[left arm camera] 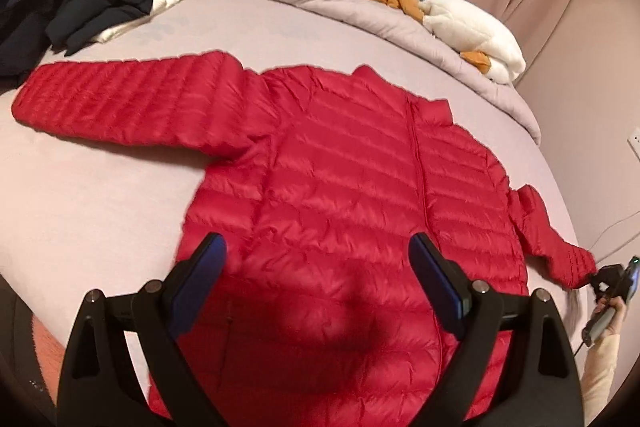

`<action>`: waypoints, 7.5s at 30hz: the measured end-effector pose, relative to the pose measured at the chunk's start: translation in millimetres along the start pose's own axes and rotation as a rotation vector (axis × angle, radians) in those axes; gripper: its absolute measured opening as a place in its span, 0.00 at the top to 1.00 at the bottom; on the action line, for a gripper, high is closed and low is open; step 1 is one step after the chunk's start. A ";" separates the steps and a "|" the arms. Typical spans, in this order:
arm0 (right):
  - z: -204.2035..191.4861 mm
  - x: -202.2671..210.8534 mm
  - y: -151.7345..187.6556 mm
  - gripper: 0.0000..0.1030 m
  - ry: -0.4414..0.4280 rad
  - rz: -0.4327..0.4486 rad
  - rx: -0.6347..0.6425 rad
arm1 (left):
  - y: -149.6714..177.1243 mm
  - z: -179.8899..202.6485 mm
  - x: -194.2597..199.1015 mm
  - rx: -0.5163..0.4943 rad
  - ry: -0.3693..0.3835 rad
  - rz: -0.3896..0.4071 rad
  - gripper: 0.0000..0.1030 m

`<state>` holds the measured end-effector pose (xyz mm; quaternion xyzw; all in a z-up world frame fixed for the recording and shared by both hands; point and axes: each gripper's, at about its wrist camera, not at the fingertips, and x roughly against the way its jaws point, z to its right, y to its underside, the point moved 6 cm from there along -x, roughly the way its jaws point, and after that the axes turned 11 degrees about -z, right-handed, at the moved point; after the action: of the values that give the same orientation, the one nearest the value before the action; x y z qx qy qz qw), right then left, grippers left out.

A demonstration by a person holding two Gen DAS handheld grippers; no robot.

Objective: Fold large clothes
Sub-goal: 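Close the right tool on the sleeve cuff and lift it, then carry the held sleeve with the right tool across the jacket body, then lower the sleeve onto the jacket body and open the right tool, then grasp the cuff of the other sleeve with the left tool, then carry the held sleeve with the left tool across the jacket body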

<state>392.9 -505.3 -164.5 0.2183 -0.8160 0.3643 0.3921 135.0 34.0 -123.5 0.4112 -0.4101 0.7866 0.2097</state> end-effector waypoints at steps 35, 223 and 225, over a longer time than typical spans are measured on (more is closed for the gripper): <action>-269.6 211.8 195.2 0.95 -0.349 0.151 0.827 | -15.2 -59.6 75.8 0.141 0.070 0.133 0.10; -217.8 -2.9 207.8 0.55 0.053 -0.289 0.788 | -91.8 -87.4 -70.0 0.123 -0.087 -0.075 0.70; -214.6 7.8 205.4 0.55 0.030 -0.277 0.792 | -90.0 -80.6 -53.5 0.115 -0.100 -0.043 0.69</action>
<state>359.5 -210.3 -153.6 0.4546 -0.5698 0.5970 0.3351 187.4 152.1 -151.0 0.4699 -0.3654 0.7827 0.1817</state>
